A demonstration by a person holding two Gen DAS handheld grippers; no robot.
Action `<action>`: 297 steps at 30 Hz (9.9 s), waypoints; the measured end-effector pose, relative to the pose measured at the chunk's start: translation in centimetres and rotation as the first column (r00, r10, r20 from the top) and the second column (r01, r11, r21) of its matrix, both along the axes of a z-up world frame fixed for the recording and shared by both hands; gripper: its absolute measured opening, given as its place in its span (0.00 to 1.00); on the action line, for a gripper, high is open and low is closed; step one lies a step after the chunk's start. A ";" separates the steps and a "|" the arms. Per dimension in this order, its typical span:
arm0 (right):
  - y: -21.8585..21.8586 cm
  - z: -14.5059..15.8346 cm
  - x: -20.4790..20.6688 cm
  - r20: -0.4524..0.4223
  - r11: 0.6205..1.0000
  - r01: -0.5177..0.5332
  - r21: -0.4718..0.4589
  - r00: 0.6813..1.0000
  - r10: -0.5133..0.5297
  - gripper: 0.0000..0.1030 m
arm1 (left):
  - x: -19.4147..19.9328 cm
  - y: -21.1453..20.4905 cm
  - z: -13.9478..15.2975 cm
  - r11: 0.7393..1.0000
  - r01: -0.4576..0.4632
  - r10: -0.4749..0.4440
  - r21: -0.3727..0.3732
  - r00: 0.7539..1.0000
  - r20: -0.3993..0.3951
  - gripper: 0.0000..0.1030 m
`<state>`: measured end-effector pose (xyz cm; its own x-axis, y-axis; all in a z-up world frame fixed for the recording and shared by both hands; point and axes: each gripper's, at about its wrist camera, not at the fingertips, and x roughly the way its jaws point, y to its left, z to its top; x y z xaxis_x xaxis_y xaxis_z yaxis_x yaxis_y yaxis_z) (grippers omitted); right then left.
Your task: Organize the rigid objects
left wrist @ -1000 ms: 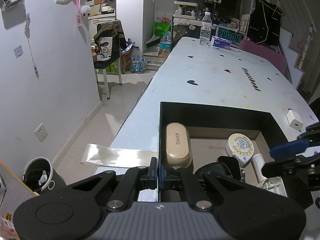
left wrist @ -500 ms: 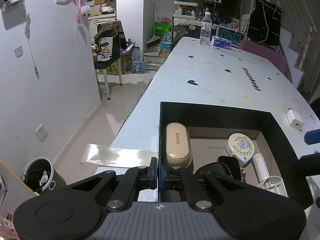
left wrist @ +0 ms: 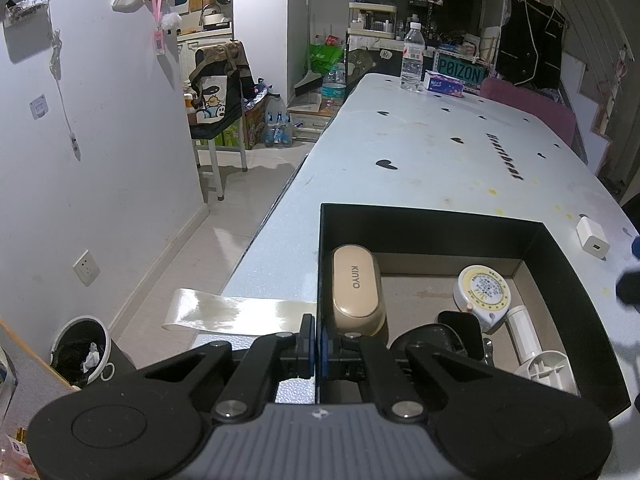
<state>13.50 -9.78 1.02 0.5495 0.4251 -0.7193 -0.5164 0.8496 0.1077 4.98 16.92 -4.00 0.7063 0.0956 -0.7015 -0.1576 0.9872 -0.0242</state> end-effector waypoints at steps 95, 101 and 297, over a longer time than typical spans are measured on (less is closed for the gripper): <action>-7.2 -4.8 10.9 -0.197 0.877 0.480 0.035 0.863 -0.465 0.64 | 0.0 -0.1 0.0 1.000 0.001 -0.001 -0.001 1.000 0.001 0.02; -3.6 -0.5 7.1 -0.167 0.922 0.328 0.204 0.940 -0.297 0.64 | 0.0 -0.1 0.0 1.000 0.000 0.000 -0.001 1.000 0.001 0.02; -2.3 0.1 -8.9 0.154 0.984 0.178 0.008 0.972 -0.177 1.00 | -9.3 -5.1 5.3 0.990 -0.108 0.094 0.096 0.986 0.137 1.00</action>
